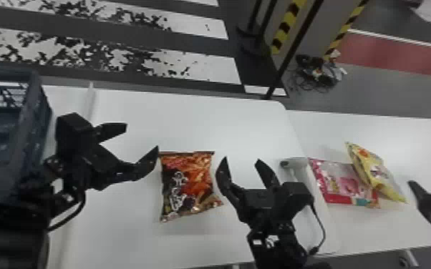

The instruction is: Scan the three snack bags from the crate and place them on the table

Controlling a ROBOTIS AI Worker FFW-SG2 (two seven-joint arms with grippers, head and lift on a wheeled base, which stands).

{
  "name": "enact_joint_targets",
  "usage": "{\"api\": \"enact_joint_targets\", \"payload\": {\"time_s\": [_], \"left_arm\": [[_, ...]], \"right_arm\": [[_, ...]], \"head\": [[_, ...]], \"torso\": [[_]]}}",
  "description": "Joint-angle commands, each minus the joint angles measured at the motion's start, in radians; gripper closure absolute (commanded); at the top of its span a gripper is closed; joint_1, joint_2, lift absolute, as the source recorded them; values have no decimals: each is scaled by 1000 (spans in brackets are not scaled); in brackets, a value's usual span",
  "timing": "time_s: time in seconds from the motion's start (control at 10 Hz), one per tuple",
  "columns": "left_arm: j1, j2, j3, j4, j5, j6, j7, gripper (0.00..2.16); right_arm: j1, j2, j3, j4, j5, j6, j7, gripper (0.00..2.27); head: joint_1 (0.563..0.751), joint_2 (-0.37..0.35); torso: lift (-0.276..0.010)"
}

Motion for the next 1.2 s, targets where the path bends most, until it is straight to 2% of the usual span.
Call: {"api": "enact_joint_targets", "payload": {"time_s": [0.0, 0.2, 0.4, 0.5, 0.6, 0.8, 1.1], "left_arm": [[68, 2, 54, -54, 34, -78, 65, 39], [137, 8, 113, -122, 91, -78, 145, 39], [197, 14, 171, -172, 142, -75, 150, 60], [230, 20, 185, -205, 154, -84, 185, 63], [250, 23, 199, -221, 159, -84, 199, 66], [273, 36, 217, -224, 172, -84, 199, 70], [287, 36, 222, -218, 175, -84, 194, 73]], "right_arm": [[0, 0, -13, -58, -33, 153, 0, 80], [6, 0, -38, -145, -62, 383, 0, 63], [9, -8, -89, -235, -162, 656, 6, 60], [9, -11, -110, -258, -214, 733, 15, 63], [5, -11, -119, -268, -251, 773, 23, 63], [-11, -9, -162, -271, -354, 886, 94, 80], [-58, -5, -168, -212, -368, 945, 127, 83]], "head": [[695, -222], [695, -167], [695, -110], [695, -87], [695, -72], [695, -20], [695, 19]], "torso": [[-62], [-62], [-62], [-62], [-62], [-62], [-62]]}}
